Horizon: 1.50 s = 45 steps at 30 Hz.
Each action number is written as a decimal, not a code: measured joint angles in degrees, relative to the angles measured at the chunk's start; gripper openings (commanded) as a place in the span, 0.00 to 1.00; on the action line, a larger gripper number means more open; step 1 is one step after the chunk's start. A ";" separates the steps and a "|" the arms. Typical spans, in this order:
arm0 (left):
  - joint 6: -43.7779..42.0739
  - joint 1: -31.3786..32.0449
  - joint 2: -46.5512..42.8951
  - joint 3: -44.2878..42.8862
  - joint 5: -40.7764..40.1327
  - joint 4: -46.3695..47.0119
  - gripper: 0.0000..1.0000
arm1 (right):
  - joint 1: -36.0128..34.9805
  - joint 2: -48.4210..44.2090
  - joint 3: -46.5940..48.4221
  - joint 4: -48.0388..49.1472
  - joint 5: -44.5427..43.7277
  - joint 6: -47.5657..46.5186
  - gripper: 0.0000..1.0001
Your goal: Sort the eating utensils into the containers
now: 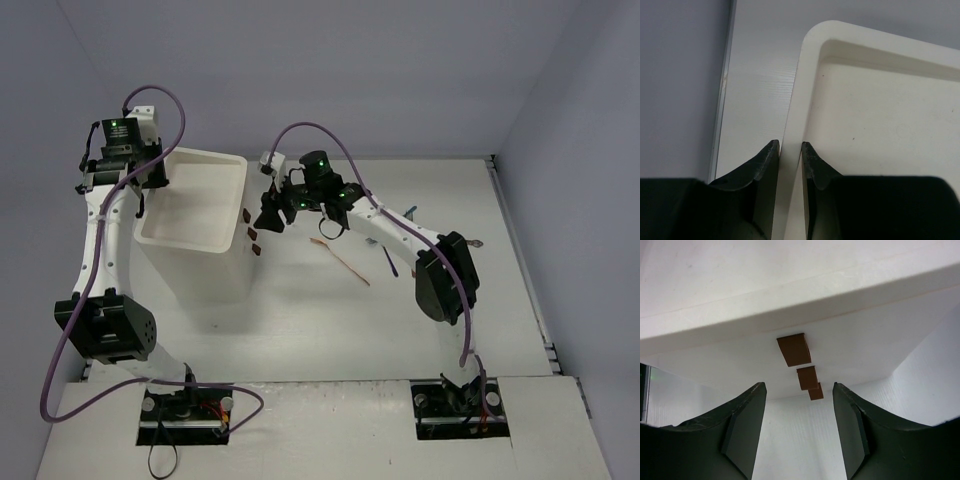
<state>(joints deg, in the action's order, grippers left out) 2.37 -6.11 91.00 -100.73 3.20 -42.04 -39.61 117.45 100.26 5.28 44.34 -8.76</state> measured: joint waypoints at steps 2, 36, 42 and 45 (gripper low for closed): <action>0.00 0.00 -0.02 0.00 0.00 -0.02 0.00 | -0.46 0.72 1.30 -0.11 0.04 -0.71 0.53; 0.63 0.06 -0.04 0.00 -0.38 0.01 0.00 | -1.45 3.48 4.59 -0.64 -0.97 -4.98 0.00; 0.72 0.15 -0.04 0.00 -0.69 0.00 0.00 | 1.25 -4.76 -6.13 -0.01 -2.66 -6.35 0.00; 0.80 0.19 -0.04 0.00 -0.67 -0.01 0.00 | 3.85 -8.87 -10.98 -0.06 -3.16 -6.57 0.00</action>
<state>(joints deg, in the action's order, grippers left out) 3.17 -5.92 90.96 -100.73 2.54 -42.05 -35.76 108.58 89.29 5.21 41.18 -15.33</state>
